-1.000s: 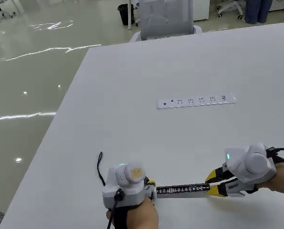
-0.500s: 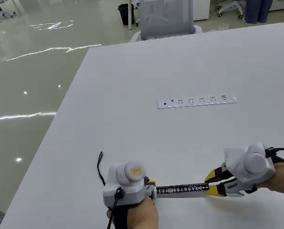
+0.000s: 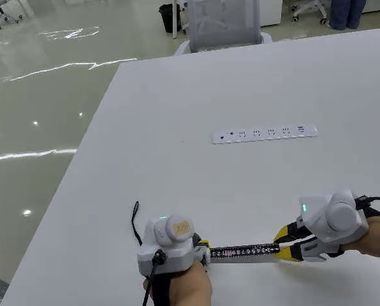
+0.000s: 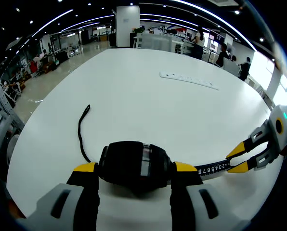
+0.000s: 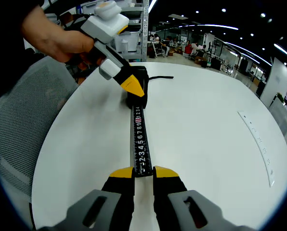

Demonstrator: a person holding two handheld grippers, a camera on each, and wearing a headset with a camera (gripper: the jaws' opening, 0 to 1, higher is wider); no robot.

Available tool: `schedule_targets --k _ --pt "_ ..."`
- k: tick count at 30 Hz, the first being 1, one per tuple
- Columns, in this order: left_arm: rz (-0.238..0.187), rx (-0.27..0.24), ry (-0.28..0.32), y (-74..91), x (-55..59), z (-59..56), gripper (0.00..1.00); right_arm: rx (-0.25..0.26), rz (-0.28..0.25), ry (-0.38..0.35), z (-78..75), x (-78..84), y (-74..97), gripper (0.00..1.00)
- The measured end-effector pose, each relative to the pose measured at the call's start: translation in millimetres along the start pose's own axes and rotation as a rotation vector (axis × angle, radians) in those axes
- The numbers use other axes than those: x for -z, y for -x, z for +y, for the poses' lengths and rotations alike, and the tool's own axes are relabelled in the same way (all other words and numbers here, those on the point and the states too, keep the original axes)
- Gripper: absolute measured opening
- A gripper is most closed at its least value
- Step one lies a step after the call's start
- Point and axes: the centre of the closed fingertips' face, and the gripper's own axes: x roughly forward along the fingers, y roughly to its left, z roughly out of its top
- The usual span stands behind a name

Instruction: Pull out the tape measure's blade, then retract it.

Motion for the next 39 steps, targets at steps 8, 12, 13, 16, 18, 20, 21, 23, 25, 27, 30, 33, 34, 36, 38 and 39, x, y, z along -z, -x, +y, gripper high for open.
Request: schedule_targets --k 8,12,13,16,18,20,21,23,25,27,30,33,34,36,38,39 --pt "0.003 0.004 0.000 -0.5 0.4 0.2 0.55 -0.001 -0.002 -0.001 0.7 -0.3 -2.0 0.13" --pt "0.003 0.007 0.001 -0.3 0.3 0.1 0.55 -0.001 -0.005 0.002 0.9 -1.6 -2.2 0.13" --pt "0.004 0.007 0.000 -0.7 0.2 0.2 0.55 0.000 -0.005 0.004 0.9 -1.8 -2.4 0.13" --pt "0.006 0.010 0.001 -1.3 0.3 0.8 0.55 -0.002 -0.005 0.004 1.1 -2.8 -3.2 0.13" --pt "0.007 0.012 0.001 -0.4 0.2 0.8 0.55 -0.001 -0.005 0.005 1.1 -3.5 -3.7 0.13" --pt "0.006 0.012 0.002 -0.5 0.3 0.9 0.56 -0.001 -0.006 0.006 1.2 -4.2 -3.9 0.13" --pt "0.006 0.012 0.002 -0.6 0.4 0.9 0.56 -0.001 -0.006 0.006 1.1 -4.3 -4.0 0.13" --pt "0.008 0.012 -0.008 -0.8 0.4 0.3 0.56 -0.003 -0.007 0.006 1.6 -4.9 -4.4 0.13" --pt "0.008 0.009 -0.018 -0.7 0.5 -0.6 0.56 -0.005 -0.008 0.007 2.3 -5.7 -5.3 0.13" --pt "0.007 0.006 -0.022 -1.0 0.5 -0.4 0.56 -0.006 -0.009 0.008 2.6 -6.4 -6.2 0.13" --pt "0.011 0.005 -0.020 -0.3 0.6 -0.3 0.56 -0.007 -0.010 0.009 3.2 -7.0 -7.0 0.13" --pt "0.011 0.004 -0.018 -0.9 1.1 -0.3 0.55 -0.007 -0.011 0.009 3.6 -7.8 -7.1 0.13" --pt "0.010 0.005 -0.018 -0.7 1.1 -0.3 0.55 -0.007 -0.012 0.009 3.6 -7.9 -7.1 0.13" --pt "0.009 0.007 -0.015 -0.2 0.8 -0.6 0.55 -0.007 -0.012 0.009 3.7 -8.2 -7.0 0.13" --pt "0.009 0.008 -0.015 -0.5 0.8 -0.5 0.55 -0.006 -0.012 0.010 3.7 -8.7 -7.0 0.13" --pt "0.007 0.008 -0.012 0.0 0.8 -0.5 0.55 -0.005 -0.013 0.011 3.6 -9.0 -7.0 0.13"
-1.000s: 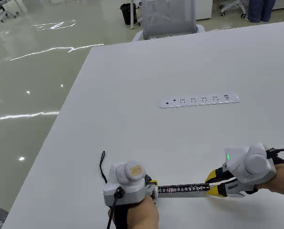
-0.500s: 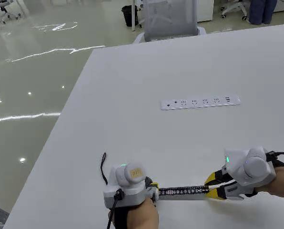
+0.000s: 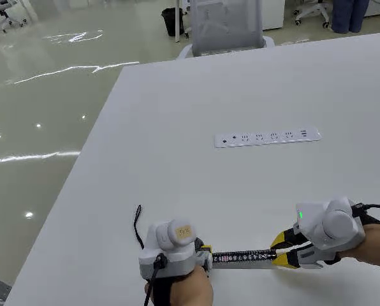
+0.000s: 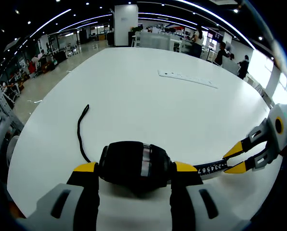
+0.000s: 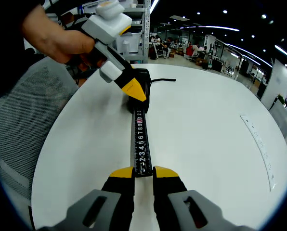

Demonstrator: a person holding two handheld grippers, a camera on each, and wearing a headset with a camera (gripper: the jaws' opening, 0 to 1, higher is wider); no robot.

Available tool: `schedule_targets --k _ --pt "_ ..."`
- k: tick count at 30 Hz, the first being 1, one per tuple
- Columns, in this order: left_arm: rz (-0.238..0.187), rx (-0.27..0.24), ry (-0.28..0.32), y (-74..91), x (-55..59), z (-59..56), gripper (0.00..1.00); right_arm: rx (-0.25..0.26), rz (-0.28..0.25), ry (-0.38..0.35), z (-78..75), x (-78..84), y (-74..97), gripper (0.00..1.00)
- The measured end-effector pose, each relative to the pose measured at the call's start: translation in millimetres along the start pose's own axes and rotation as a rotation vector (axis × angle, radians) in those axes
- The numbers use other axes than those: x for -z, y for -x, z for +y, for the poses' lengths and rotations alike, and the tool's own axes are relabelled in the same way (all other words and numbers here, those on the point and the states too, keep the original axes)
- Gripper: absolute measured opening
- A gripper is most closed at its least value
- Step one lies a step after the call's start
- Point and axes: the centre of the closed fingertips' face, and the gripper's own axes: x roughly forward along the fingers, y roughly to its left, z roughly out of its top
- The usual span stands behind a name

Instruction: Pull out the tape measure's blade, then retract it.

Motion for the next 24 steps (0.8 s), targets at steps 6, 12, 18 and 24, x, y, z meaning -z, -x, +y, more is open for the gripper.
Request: schedule_targets --k 6,12,18,24 --pt "-0.002 0.006 0.009 -0.2 -0.6 1.0 0.55 0.002 -0.004 0.001 -0.6 -2.5 -2.2 0.13" --pt "-0.004 0.011 0.013 -0.4 -0.3 1.0 0.55 -0.001 -0.009 0.002 -0.5 -5.0 -4.5 0.13" --pt "-0.004 0.016 0.016 -0.5 -0.4 1.1 0.55 -0.002 -0.007 0.003 -0.4 -5.6 -6.3 0.13" --pt "-0.004 0.020 0.020 -0.5 -0.6 1.4 0.55 -0.002 -0.007 0.005 -0.9 -6.0 -6.7 0.13"
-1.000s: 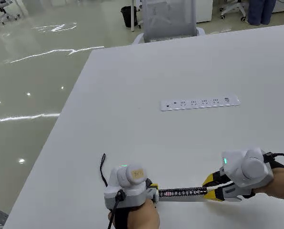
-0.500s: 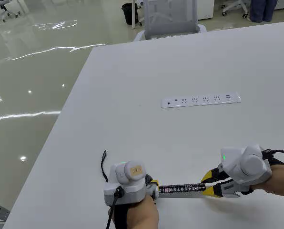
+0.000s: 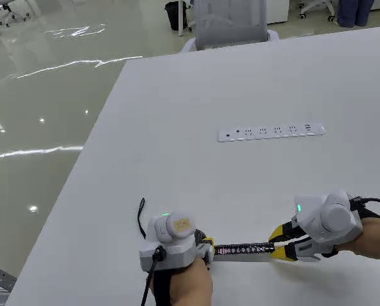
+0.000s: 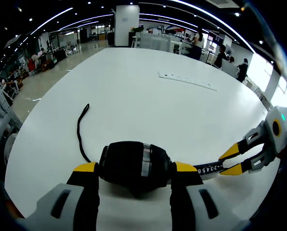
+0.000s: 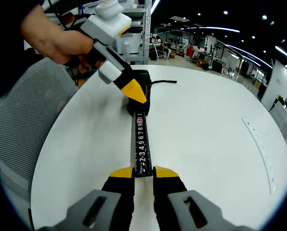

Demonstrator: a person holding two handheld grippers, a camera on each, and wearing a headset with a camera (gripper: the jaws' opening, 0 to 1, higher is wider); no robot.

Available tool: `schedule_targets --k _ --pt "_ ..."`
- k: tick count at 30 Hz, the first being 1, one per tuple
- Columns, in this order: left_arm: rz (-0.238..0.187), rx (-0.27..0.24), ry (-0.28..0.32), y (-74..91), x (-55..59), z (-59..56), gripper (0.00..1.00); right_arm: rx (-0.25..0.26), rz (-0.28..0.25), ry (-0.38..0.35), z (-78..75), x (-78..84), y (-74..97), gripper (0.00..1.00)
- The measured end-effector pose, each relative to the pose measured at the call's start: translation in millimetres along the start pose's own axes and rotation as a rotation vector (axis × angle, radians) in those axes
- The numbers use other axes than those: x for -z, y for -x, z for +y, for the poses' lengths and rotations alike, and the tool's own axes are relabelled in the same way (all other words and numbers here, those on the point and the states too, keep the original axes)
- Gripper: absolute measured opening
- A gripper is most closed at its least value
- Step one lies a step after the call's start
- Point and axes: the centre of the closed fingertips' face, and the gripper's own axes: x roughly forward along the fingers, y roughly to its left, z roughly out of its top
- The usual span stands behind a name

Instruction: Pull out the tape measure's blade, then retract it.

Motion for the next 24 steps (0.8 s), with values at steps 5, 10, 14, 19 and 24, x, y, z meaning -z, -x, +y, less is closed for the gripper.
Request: schedule_targets --k 5,10,14,19,24 --pt "0.002 0.002 0.003 0.0 0.4 -0.1 0.55 0.000 0.001 0.001 -0.1 -0.4 -0.3 0.13" --pt "0.004 0.001 0.001 0.6 0.6 -0.3 0.55 0.000 0.002 0.000 0.5 -0.8 -0.8 0.13" --pt "0.003 0.003 0.003 0.7 0.6 -0.1 0.55 0.000 0.001 -0.003 0.9 -1.2 -1.1 0.13" --pt "0.003 0.006 0.005 1.9 0.2 -0.1 0.55 0.000 0.002 -0.001 1.0 -1.8 -1.6 0.13" --pt "0.005 0.009 0.003 1.0 0.0 0.7 0.55 0.000 0.002 0.001 0.6 -3.3 -2.8 0.13"
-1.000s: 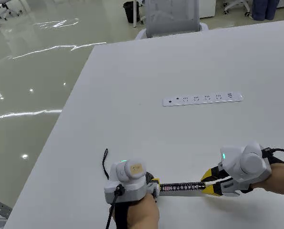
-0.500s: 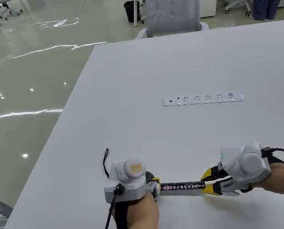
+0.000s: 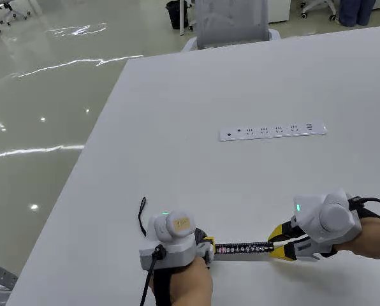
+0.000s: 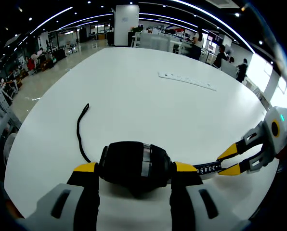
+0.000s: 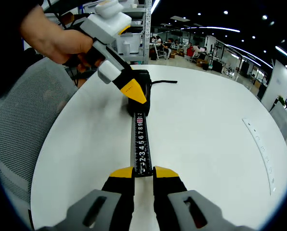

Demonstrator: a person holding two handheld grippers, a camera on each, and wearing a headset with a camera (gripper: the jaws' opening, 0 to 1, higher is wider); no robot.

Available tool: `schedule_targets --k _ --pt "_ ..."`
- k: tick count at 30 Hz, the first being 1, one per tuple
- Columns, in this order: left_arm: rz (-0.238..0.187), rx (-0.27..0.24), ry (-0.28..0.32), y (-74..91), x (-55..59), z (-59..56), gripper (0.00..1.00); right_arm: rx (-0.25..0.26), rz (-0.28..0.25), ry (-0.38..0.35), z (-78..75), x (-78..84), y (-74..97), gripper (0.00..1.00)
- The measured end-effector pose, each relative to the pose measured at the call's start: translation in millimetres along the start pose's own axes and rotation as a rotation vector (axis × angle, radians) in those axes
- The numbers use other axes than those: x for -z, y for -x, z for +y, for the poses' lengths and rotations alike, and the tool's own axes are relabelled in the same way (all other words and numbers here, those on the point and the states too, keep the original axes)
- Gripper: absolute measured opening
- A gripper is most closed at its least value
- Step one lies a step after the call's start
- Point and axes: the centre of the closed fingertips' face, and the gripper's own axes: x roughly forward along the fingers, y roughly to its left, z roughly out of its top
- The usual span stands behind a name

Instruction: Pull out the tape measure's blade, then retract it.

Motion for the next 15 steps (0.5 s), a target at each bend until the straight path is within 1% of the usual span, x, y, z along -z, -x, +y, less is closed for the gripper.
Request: schedule_targets --k 9,15 --pt "0.002 0.000 -0.009 0.2 0.7 -0.4 0.54 -0.005 -0.002 0.001 0.8 -2.0 -2.8 0.13" --pt "0.002 0.001 -0.006 0.4 0.6 -0.2 0.54 -0.005 -0.005 0.002 0.9 -3.7 -4.0 0.13"
